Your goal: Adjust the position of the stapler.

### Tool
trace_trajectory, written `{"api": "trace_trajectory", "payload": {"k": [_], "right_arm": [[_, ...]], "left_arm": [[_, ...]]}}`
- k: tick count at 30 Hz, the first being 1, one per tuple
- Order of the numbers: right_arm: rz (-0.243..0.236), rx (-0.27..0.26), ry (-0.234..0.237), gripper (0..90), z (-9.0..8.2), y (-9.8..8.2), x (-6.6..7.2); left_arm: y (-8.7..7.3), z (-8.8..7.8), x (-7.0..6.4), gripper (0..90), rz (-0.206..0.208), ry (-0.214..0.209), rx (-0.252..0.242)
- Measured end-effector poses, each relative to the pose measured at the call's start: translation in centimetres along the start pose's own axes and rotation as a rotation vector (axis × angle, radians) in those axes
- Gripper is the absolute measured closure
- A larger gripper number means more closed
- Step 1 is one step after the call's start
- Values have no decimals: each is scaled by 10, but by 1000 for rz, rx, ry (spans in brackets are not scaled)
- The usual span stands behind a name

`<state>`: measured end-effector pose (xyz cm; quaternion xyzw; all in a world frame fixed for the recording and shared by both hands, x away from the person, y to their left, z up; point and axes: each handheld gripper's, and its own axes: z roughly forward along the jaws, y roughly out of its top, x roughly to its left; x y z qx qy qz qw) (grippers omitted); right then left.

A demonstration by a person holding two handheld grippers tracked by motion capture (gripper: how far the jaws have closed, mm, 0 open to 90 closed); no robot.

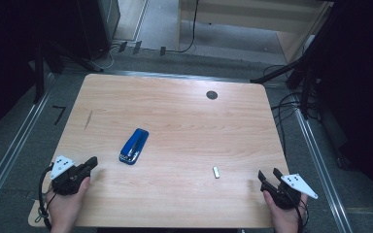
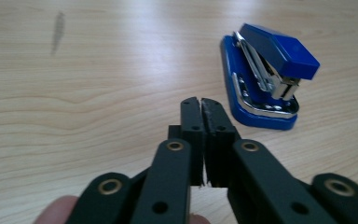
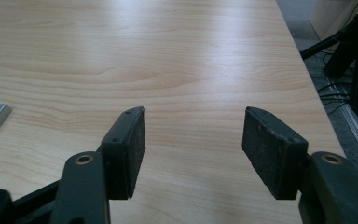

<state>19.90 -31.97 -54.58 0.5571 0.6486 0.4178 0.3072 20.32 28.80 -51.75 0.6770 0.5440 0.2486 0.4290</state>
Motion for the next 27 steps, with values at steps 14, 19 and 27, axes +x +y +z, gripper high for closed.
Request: {"api": "trace_trajectory", "payload": {"k": [14,19,27], "right_arm": [[-22,-1,15,401,-1,2,14],[-22,0,17,400,-1,2,14],[-18,3,22,394,-1,2,15]], "left_arm": [[12,38,-18,900,26,-39,100],[17,46,-23,900,27,-57,116],[18,53,-24,900,24,-50,136]]}}
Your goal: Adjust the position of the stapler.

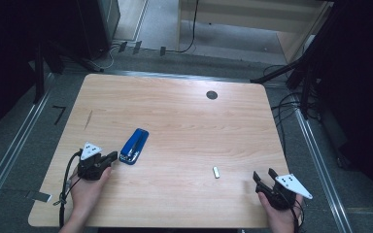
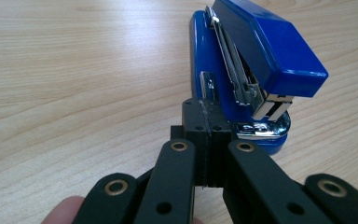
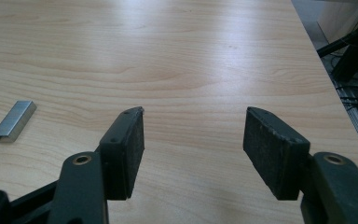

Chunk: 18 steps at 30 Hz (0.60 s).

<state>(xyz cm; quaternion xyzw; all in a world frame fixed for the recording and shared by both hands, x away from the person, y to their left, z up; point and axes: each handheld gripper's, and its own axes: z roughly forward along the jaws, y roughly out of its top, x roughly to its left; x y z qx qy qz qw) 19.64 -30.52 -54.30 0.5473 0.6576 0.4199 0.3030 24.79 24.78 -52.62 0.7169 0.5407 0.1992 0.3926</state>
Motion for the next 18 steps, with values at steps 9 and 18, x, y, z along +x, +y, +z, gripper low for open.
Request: {"api": "trace_trajectory", "payload": {"k": [9,18], "right_arm": [[-11,2,5,394,1,0,4],[-8,4,6,394,1,0,5]], "left_arm": [[0,3,-3,900,1,-18,16],[1,3,-5,900,-13,-17,19]]}}
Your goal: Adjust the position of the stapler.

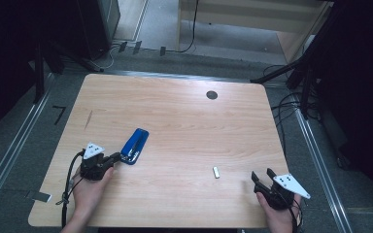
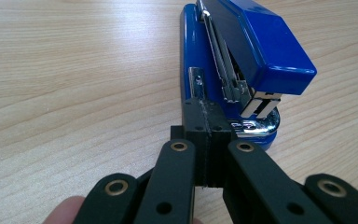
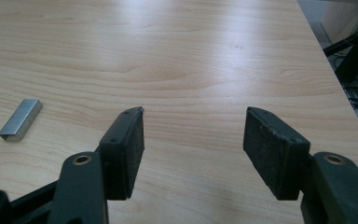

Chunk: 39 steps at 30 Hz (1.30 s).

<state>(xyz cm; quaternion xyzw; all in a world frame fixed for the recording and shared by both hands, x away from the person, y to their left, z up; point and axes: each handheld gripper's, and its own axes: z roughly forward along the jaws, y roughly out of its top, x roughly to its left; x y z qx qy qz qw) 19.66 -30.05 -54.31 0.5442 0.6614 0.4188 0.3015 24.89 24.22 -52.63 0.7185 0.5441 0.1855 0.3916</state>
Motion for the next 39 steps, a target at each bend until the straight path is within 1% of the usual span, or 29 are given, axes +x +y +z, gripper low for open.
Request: {"api": "trace_trajectory", "payload": {"k": [7,10,13,14,15,16,17,18,19,20,25,26,27,28,29,30,31,32,35,36,37,38,39], "right_arm": [[-3,2,4,394,0,0,1],[-2,2,3,394,0,0,2],[-3,-1,3,394,0,0,2],[-3,-1,6,394,0,1,2],[-3,-1,6,394,0,1,2],[-2,-1,8,394,0,1,3],[-2,-1,8,394,0,1,3],[-2,-1,7,394,-1,1,3],[-2,-1,7,394,-1,1,3],[-5,-2,10,394,-1,1,3],[-4,-1,15,391,-1,1,4],[-1,-1,17,390,-2,2,5],[-1,-1,17,390,-2,2,5],[-1,0,20,388,-2,2,5],[-1,-2,21,388,-1,2,5],[-2,-1,23,388,-1,2,6],[-2,-1,23,388,-1,2,6],[-1,0,24,387,-2,2,7],[-5,-6,26,387,-4,2,8],[-4,-7,27,387,-5,2,8],[-4,-7,27,387,-5,2,8],[0,-6,25,387,-6,2,7],[-2,-8,24,387,-6,2,6]], "left_arm": [[0,1,-2,900,6,-7,4],[-1,3,-6,900,16,-6,14],[-1,4,-9,900,14,-14,13],[-1,5,-12,900,21,-19,15],[-1,5,-12,900,21,-19,15],[-1,6,-16,900,27,-27,19],[-1,6,-16,900,27,-27,19],[0,7,-20,900,33,-32,20],[0,7,-20,900,33,-32,20],[0,8,-23,900,36,-45,22],[1,10,-30,900,45,-58,23],[2,10,-33,900,46,-70,17],[2,10,-33,900,46,-70,17],[5,9,-37,900,57,-87,16],[5,9,-37,900,57,-87,16],[6,11,-42,900,68,-78,19],[6,11,-42,900,68,-78,19],[7,12,-44,900,60,-68,17],[7,10,-41,900,68,-64,24],[7,8,-37,900,55,-57,21],[7,8,-37,900,55,-57,21],[6,8,-31,900,37,-36,21],[6,9,-30,900,32,-27,23]]}}
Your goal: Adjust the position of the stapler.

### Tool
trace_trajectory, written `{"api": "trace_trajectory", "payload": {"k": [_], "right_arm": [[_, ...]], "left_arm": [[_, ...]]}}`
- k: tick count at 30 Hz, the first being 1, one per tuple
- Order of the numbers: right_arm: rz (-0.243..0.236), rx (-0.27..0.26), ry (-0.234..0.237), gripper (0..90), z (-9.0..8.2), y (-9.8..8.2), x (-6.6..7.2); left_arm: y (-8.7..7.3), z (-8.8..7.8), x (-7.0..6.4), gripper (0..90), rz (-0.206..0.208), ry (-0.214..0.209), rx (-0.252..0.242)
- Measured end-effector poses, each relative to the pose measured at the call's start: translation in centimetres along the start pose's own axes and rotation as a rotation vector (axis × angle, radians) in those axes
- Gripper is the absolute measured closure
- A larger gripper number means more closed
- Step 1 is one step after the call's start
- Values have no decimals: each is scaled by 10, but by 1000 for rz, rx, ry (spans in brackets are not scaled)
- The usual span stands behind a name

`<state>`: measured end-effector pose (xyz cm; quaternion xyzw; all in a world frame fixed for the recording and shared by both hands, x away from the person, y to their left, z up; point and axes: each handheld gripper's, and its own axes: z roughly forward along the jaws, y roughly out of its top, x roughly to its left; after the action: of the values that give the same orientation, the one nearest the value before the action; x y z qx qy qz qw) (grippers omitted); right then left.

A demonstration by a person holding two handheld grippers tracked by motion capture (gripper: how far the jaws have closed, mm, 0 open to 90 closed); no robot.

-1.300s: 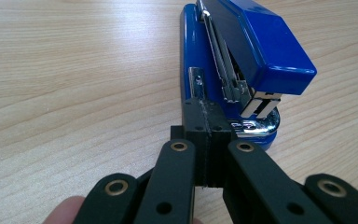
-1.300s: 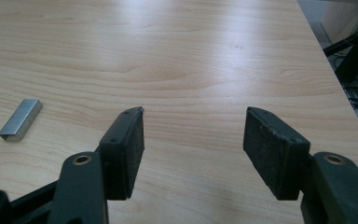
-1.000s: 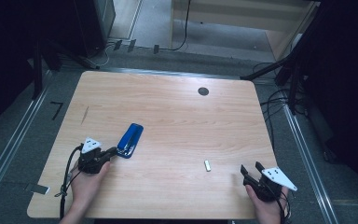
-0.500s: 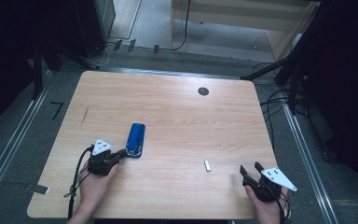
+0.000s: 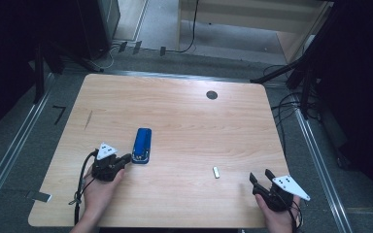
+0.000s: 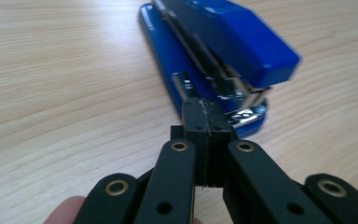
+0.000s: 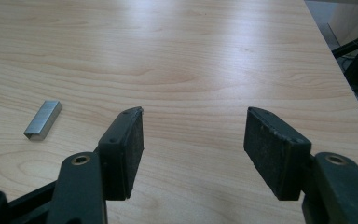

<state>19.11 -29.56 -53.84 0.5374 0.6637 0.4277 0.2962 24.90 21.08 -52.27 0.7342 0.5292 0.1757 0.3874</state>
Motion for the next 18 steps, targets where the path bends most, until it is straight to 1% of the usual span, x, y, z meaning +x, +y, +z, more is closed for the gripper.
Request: {"api": "trace_trajectory", "payload": {"k": [1,2,3,5,7,11,12,14,15,18], "right_arm": [[3,3,0,387,0,0,0],[3,3,0,387,0,0,0],[3,5,1,387,0,-1,-1],[4,6,3,387,0,-1,-1],[-1,6,4,387,1,-1,1],[1,7,8,387,1,0,3],[-2,6,9,387,1,0,3],[-5,8,13,387,1,1,6],[-5,8,13,387,1,1,6],[-14,7,22,386,2,2,10]], "left_arm": [[-1,2,1,900,-5,11,6],[-1,2,1,900,-5,11,6],[-3,7,1,900,-1,22,33],[-4,9,-1,900,3,24,33],[-3,9,-3,900,10,37,36],[-3,10,-3,900,4,21,36],[-3,10,-5,900,10,21,37],[-3,12,-8,900,16,7,37],[-2,13,-10,900,26,3,40],[0,17,-15,900,28,-9,42]]}}
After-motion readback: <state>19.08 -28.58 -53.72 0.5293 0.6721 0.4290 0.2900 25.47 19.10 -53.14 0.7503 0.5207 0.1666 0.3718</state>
